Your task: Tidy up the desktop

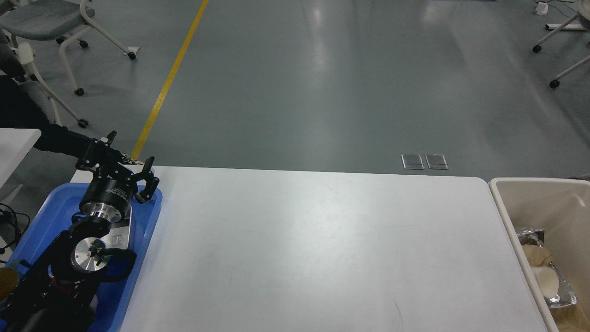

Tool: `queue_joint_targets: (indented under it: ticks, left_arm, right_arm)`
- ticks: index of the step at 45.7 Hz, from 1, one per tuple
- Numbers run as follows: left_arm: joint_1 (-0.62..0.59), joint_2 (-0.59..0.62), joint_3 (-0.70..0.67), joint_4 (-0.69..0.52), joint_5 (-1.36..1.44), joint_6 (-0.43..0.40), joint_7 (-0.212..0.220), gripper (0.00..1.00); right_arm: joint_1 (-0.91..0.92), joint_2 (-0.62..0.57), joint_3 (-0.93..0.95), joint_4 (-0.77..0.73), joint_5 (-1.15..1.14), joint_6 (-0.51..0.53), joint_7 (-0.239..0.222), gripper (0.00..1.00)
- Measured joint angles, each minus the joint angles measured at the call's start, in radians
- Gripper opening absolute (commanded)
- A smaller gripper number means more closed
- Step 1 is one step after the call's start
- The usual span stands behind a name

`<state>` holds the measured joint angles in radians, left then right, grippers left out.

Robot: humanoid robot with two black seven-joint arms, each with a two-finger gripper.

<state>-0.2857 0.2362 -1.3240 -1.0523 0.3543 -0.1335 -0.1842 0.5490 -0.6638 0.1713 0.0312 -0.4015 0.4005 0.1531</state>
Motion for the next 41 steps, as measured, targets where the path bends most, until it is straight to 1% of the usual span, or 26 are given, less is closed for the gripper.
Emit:
queue_joint_targets:
  ticks: [5,13,17,23,29,34,38,41]
  left_arm:
    - [0.002,0.0,0.0,0.0,0.0,0.0,0.0,0.96]
    - [0.003,0.0,0.001,0.0,0.0,0.0,0.002,0.96]
    - [0.005,0.005,0.002,0.0,0.0,0.001,0.003,0.96]
    - [0.006,0.016,0.001,0.0,0.001,0.001,0.003,0.96]
    - [0.006,0.035,0.001,0.0,0.003,0.002,0.003,0.96]
    - [0.006,0.05,0.001,0.0,0.003,0.002,0.003,0.96]
    - [0.007,0.053,0.002,0.0,0.003,0.002,0.003,0.96]
    - [0.013,0.054,0.002,0.0,0.003,0.002,0.003,0.96]
  right_arm:
    - [-0.01,0.019,0.005,-0.001,0.001,-0.018,0.0,1.0]
    - [0.037,0.086,0.034,0.0,0.022,-0.141,0.006,1.0]
    - [0.077,0.128,0.034,0.002,0.026,-0.166,0.007,1.0]
    - [0.109,0.198,0.045,0.006,0.034,-0.18,0.013,1.0]
    - [0.153,0.259,0.081,0.008,0.072,-0.186,0.048,1.0]
    - [0.229,0.289,0.112,0.018,0.105,-0.165,0.055,1.0]
    - [0.262,0.316,0.196,0.026,0.187,-0.149,0.049,1.0]
    - [0.264,0.364,0.289,0.028,0.251,-0.143,0.048,1.0]
